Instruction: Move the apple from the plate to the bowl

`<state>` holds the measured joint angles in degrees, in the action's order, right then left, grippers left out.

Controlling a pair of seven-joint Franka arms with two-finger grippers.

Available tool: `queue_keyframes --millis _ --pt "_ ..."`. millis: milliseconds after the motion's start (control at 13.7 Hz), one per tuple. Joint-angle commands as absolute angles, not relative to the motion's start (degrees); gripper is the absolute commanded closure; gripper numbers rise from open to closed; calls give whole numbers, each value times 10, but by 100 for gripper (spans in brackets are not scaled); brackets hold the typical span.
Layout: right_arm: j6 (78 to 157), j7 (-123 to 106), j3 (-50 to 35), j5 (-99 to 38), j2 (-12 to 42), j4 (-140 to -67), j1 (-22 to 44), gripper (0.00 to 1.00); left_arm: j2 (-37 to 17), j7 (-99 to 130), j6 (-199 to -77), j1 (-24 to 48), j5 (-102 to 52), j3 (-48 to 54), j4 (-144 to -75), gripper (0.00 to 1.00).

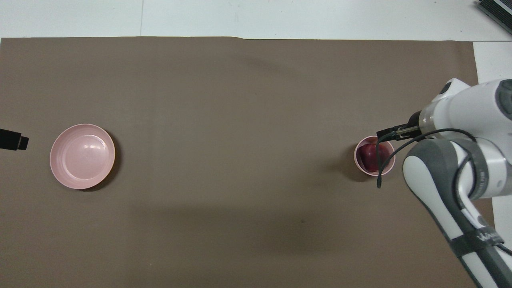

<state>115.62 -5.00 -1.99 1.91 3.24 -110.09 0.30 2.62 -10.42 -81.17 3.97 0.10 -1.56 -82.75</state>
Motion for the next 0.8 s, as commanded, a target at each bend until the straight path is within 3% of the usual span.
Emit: queue_keyframes --millis 0,219,730 --pt "1063 10 -25 27 38 -1026 -6 0 41 -105 -809 40 7 -14 -845 0" --pt "971 37 -20 19 31 -960 -6 0 41 -105 -807 39 7 -14 -844 0" --pt "903 36 -11 18 14 -891 -8 0 39 -100 -831 35 1 -16 -841 0"
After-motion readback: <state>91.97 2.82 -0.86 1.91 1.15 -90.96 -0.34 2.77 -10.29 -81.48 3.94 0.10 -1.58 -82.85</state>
